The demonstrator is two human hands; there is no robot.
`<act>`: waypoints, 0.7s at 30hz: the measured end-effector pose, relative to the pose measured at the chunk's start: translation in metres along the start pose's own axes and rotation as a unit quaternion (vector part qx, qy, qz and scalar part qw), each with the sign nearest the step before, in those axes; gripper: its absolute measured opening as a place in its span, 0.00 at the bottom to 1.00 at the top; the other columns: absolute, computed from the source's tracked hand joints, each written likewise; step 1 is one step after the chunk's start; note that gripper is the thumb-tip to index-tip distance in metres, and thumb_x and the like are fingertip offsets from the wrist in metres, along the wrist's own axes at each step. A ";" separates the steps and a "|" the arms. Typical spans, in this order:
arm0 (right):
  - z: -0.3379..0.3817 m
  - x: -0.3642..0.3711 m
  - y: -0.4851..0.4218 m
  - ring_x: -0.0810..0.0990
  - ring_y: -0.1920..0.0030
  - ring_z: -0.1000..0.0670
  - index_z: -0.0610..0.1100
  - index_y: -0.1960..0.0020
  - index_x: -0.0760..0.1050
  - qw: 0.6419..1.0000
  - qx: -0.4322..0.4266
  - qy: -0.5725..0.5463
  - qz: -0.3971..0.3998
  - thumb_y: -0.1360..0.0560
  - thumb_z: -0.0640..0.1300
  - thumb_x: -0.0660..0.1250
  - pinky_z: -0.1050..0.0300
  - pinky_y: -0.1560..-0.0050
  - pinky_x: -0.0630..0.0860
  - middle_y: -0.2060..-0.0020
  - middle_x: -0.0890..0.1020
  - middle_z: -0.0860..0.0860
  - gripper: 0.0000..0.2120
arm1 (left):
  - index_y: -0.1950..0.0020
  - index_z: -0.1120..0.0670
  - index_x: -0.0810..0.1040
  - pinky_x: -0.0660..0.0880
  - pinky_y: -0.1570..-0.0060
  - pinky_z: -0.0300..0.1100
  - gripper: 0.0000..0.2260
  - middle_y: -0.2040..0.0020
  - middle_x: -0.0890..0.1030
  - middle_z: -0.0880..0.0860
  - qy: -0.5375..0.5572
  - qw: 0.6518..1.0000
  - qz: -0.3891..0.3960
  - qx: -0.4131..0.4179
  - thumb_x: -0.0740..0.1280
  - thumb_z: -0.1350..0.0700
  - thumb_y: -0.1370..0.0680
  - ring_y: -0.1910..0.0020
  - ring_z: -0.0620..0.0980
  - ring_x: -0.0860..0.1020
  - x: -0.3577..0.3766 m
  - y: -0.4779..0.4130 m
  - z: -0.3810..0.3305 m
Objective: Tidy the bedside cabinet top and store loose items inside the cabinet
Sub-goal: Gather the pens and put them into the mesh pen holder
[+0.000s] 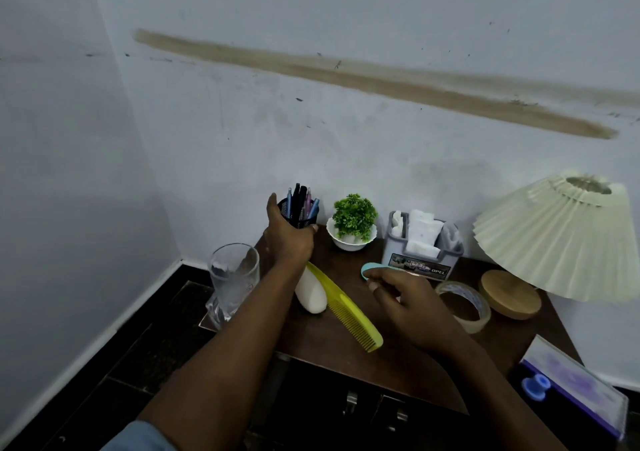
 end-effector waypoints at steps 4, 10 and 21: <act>-0.002 0.005 -0.003 0.79 0.43 0.64 0.54 0.36 0.80 1.000 -0.001 0.007 0.015 0.18 0.49 0.65 0.66 0.44 0.75 0.44 0.83 0.63 0.12 | 0.18 0.51 0.56 0.71 0.30 0.51 0.47 0.29 0.76 0.53 0.014 1.000 -0.003 0.000 0.80 0.62 0.30 0.30 0.55 0.75 0.005 -0.012 0.003; -0.005 0.008 -0.004 0.79 0.43 0.64 0.55 0.35 0.80 0.999 0.000 0.024 0.036 0.18 0.51 0.64 0.66 0.44 0.75 0.43 0.83 0.63 0.13 | 0.28 0.57 0.69 0.76 0.35 0.51 0.34 0.34 0.79 0.56 -0.005 1.000 -0.014 -0.002 0.79 0.63 0.31 0.36 0.58 0.78 0.009 -0.016 0.014; 0.006 0.010 -0.003 0.81 0.42 0.53 0.47 0.35 0.80 0.996 -0.005 0.058 0.064 0.18 0.48 0.64 0.50 0.41 0.78 0.42 0.85 0.53 0.14 | 0.27 0.56 0.66 0.73 0.39 0.44 0.33 0.32 0.78 0.57 -0.059 0.998 0.013 -0.010 0.77 0.62 0.29 0.35 0.59 0.77 0.019 -0.029 0.021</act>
Point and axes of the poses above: each hand's wrist, its own y-axis away from the middle knuckle, its own x-axis out of the palm, z = x × y, the point moved 7 cm from there along -y, towards the middle knuckle
